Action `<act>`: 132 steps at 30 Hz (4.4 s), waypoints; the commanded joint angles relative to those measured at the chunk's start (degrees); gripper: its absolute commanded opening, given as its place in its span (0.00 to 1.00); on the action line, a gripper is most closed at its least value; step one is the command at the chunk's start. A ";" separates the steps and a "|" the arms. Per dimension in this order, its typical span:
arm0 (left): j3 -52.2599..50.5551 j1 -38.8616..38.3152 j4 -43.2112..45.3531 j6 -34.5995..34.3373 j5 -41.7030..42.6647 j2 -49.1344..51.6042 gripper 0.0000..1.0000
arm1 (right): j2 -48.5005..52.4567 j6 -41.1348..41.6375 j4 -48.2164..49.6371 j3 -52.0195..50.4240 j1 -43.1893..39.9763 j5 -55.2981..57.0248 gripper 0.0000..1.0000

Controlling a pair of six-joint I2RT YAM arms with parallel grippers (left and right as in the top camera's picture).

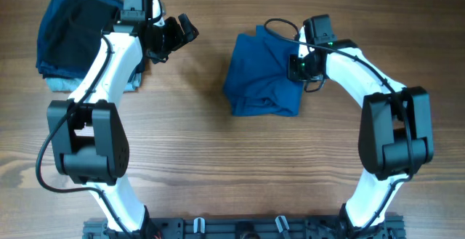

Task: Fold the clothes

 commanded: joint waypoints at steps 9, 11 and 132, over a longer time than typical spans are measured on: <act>0.48 0.15 0.11 0.09 0.87 -1.99 1.00 | -11.80 -5.07 -2.36 5.07 -1.84 1.79 0.85; 0.48 0.15 0.11 0.09 0.87 -1.99 1.00 | -12.04 -3.08 -1.88 4.79 -1.84 -3.58 0.06; 10.32 12.98 30.42 11.45 -28.26 -10.80 0.04 | -40.33 1.86 -14.10 -15.28 -27.52 -9.57 1.00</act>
